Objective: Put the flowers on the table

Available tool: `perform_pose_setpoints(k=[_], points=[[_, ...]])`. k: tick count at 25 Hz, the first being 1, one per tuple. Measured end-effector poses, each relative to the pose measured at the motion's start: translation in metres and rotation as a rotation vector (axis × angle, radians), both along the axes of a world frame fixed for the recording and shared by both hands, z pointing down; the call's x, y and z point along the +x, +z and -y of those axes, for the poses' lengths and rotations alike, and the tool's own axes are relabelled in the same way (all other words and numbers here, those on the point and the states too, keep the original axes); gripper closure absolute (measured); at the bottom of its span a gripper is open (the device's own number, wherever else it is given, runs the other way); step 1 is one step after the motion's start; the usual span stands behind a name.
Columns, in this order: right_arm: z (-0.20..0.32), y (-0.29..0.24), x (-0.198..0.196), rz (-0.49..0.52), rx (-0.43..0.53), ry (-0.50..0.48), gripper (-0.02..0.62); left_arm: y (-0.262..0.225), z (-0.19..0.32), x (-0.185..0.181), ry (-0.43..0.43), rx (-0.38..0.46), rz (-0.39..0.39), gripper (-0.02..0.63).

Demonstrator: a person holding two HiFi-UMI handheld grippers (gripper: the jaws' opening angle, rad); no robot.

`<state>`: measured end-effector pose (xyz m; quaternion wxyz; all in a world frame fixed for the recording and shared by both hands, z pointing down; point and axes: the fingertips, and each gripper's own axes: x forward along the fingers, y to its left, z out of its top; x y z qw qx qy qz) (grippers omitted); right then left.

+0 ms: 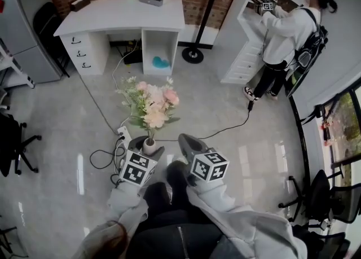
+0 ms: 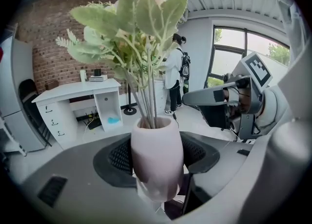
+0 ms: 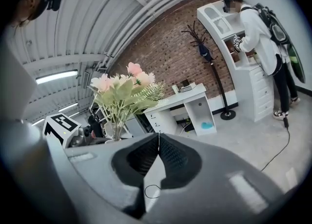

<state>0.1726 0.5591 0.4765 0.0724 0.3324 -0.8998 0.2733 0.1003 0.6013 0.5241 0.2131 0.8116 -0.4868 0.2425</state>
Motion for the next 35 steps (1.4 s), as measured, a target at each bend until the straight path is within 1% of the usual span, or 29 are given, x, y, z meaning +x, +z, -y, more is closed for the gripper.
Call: perform_pose_setpoints(k=[6, 10, 13, 26, 30, 35], points=[[0.016, 0.003, 0.008, 0.010, 0.013, 0.021, 0.594, 0.005, 0.016, 0.007, 0.005, 0.019, 0.002, 0.343], [0.041, 0.004, 0.012, 0.039, 0.004, 0.020, 0.594, 0.003, 0.043, 0.015, 0.008, 0.029, 0.000, 0.344], [0.070, 0.001, 0.011, 0.057, -0.003, 0.016, 0.594, 0.000, 0.075, 0.015, 0.001, 0.033, 0.003, 0.344], [0.231, -0.007, 0.001, 0.044, 0.022, 0.002, 0.594, -0.010, 0.238, 0.011, -0.007, 0.062, -0.005, 0.344], [0.272, -0.004, 0.001, 0.034, 0.020, 0.000, 0.594, -0.012, 0.279, 0.010, -0.016, 0.074, -0.004, 0.342], [0.310, 0.006, 0.006, 0.031, 0.016, -0.006, 0.594, -0.006, 0.318, 0.011, -0.033, 0.083, -0.002, 0.342]])
